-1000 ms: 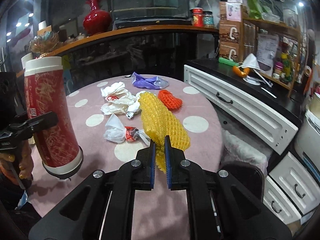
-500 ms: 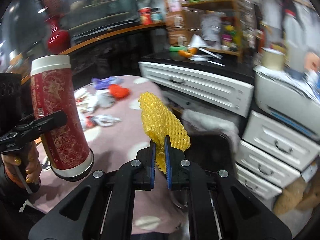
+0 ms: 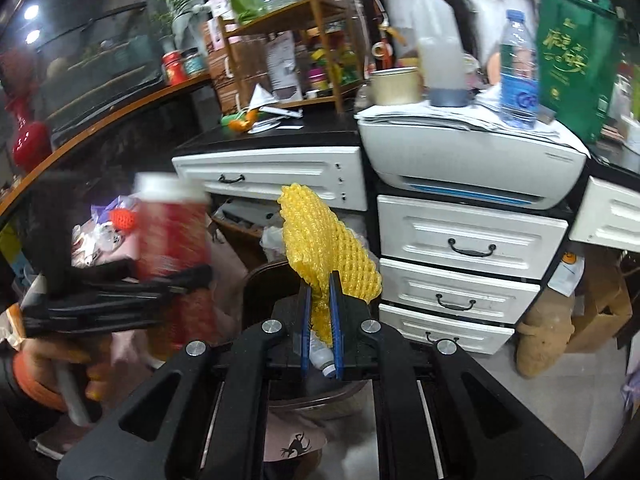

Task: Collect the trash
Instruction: 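Carry the red-gold cup to the bin and release it with the left tool, then carry the yellow foam net over the bin and release it with the right tool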

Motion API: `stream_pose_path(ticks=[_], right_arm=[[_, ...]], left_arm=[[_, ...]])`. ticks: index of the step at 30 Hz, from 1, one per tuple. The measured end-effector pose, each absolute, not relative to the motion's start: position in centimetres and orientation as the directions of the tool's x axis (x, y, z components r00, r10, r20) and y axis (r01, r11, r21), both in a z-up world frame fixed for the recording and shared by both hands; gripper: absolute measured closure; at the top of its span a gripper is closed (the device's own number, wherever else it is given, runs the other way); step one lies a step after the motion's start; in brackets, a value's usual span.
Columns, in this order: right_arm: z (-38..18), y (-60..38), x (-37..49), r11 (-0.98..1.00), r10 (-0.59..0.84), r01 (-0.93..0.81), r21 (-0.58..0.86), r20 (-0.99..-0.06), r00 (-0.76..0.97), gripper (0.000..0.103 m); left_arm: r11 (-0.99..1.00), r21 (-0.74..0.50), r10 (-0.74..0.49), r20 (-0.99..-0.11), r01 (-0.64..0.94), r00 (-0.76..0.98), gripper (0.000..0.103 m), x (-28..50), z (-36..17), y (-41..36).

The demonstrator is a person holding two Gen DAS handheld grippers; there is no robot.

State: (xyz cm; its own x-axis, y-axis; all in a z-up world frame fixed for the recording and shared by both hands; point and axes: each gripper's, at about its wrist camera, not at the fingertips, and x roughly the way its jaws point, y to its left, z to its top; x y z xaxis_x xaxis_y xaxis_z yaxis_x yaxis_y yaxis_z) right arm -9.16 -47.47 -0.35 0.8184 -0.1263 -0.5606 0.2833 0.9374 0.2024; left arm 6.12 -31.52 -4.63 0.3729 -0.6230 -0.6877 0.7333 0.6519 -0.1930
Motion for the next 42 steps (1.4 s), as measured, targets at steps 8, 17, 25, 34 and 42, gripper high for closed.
stream_pose_path(ticks=[8, 17, 25, 34, 42], right_arm=[[-1.0, -48.8, -10.2, 0.917, -0.109, 0.297, 0.264, -0.551, 0.827, 0.094], [-2.0, -49.6, -10.4, 0.901, -0.089, 0.302, 0.31, -0.551, 0.83, 0.094], [-2.6, -49.8, -10.2, 0.893, -0.08, 0.311, 0.326, -0.564, 0.822, 0.094], [-2.9, -49.9, -10.1, 0.889, -0.088, 0.323, 0.324, -0.571, 0.816, 0.094], [-3.3, -51.0, -10.3, 0.874, -0.127, 0.368, 0.319, -0.58, 0.805, 0.094]], left_arm=[[0.78, -0.231, -0.433, -0.87, 0.581, 0.236, 0.03, 10.8, -14.2, -37.1], [0.851, -0.146, -0.267, -0.948, 0.505, 0.175, 0.03, 13.9, -21.4, -39.4], [0.84, -0.145, -0.207, -0.976, 0.523, 0.062, 0.029, 15.5, -25.2, -41.6], [0.826, -0.095, -0.189, -0.975, 0.556, 0.115, 0.021, 14.8, -23.7, -42.2], [0.816, -0.051, -0.231, -0.942, 0.576, 0.244, 0.021, 12.3, -16.6, -41.8]])
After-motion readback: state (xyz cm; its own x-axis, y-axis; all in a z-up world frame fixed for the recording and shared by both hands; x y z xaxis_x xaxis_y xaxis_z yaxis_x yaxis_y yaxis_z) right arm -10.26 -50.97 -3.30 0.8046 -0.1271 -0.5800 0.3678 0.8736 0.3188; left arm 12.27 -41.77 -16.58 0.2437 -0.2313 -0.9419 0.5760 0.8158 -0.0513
